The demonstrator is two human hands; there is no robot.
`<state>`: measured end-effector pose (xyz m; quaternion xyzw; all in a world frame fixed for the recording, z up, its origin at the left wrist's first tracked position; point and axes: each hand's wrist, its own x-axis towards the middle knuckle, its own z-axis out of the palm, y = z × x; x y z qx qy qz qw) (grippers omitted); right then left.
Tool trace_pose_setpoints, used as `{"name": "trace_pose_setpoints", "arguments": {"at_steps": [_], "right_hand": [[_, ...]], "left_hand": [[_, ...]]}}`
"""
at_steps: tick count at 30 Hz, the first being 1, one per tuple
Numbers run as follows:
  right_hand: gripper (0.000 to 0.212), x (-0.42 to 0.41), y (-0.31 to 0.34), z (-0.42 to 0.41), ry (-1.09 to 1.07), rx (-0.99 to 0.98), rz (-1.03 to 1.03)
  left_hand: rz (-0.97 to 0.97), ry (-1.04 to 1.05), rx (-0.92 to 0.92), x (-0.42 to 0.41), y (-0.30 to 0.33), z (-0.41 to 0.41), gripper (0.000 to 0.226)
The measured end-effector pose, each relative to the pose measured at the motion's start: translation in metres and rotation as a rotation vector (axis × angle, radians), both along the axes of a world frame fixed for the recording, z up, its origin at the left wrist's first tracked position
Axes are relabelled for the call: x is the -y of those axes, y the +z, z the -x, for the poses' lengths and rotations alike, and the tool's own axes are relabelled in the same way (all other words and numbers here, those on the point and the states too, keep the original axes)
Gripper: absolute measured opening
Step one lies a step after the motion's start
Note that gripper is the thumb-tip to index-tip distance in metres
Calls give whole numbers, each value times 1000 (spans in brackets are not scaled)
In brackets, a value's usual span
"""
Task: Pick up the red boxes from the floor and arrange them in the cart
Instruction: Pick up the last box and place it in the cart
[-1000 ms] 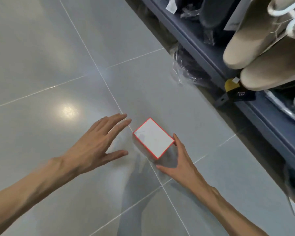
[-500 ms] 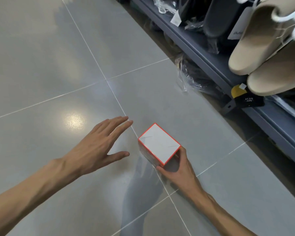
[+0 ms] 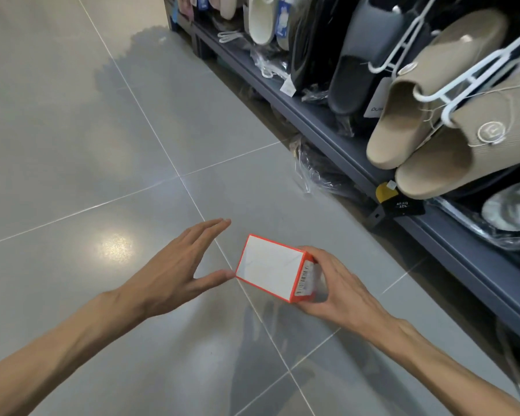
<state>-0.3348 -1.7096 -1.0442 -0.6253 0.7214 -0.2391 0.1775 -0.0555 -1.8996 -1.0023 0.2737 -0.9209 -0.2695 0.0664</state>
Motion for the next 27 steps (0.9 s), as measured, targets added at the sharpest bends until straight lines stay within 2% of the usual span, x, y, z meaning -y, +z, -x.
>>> {"name": "trace_pose_setpoints", "arguments": {"at_steps": [6,11,13,16,19,24,27], "right_hand": [[87,22,48,8,243,-187,279],[76,39,66,8,413,-415,446],[73,46,71,5,485,-494,519],[71,53,77,-2,568,-542,621],[72,54,80,-7,600,-558,669],[75,56,79,-11,590,-560,643],[78,58,84,-10,532,-510,575]], "left_hand": [[-522,212,-181,7,27,15,83],[-1009,219,-175,18,49,19,70],[-1176,188,-163,21,55,19,78],[-1251,140,-132,22,65,16,87],[-1267,161,-149,23,67,9,73],[-1261,168,-165,22,62,4,73],[-1225,163,-233,24,63,5,64]]}}
